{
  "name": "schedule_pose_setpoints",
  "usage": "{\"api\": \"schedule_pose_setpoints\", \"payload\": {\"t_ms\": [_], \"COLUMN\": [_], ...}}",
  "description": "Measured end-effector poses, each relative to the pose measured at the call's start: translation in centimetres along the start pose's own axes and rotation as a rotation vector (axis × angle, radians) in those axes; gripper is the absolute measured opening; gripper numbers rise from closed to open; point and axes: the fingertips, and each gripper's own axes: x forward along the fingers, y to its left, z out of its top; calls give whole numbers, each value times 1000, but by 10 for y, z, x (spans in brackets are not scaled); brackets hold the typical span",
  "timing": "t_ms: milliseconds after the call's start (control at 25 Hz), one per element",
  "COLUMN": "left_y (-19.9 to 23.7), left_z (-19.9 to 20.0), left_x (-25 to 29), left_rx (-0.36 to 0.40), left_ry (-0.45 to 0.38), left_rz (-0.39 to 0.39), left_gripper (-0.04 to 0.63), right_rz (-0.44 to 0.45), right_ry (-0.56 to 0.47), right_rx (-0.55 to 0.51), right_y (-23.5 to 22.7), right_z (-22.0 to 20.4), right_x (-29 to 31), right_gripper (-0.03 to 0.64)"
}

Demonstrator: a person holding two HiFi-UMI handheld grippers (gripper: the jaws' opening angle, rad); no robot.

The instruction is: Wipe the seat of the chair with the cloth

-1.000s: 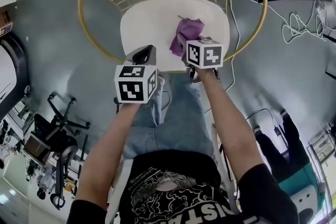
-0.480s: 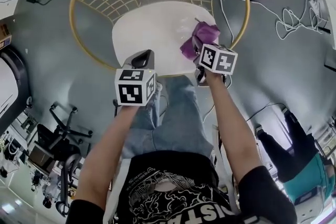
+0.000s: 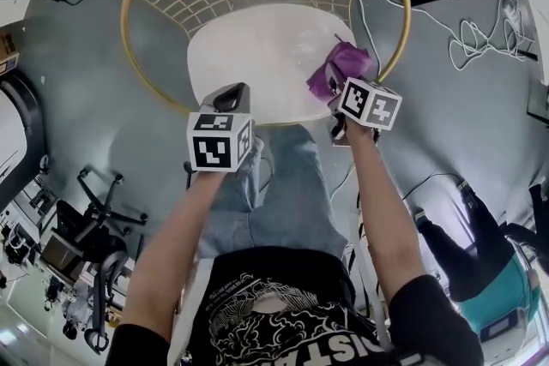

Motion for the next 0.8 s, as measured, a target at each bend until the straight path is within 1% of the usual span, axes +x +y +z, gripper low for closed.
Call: {"api": "schedule_pose_setpoints", "payload": {"t_ms": [160, 280, 480, 680, 800], "left_y": [11, 29, 61, 92, 102], "left_z": [-5, -13, -51, -69, -80], "left_x": [-9, -17, -33, -58, -70], "left_rx": [-20, -43, -69, -107, -116], "left_ry": [-11, -12, -10, -22, -35], "left_rz": [18, 40, 73, 85, 75], "left_gripper": [0, 0, 0, 0, 0], "right_rz": [86, 160, 289, 381, 431], "right_ry": [-3, 22, 96, 144, 164], "right_rx": [-68, -98, -161, -218, -245], "right_y": [41, 82, 153, 228, 263], "right_z": [2, -8, -60, -90, -108], "right_x": [2, 13, 38, 59, 67], "right_gripper": [58, 58, 58, 58, 58]}}
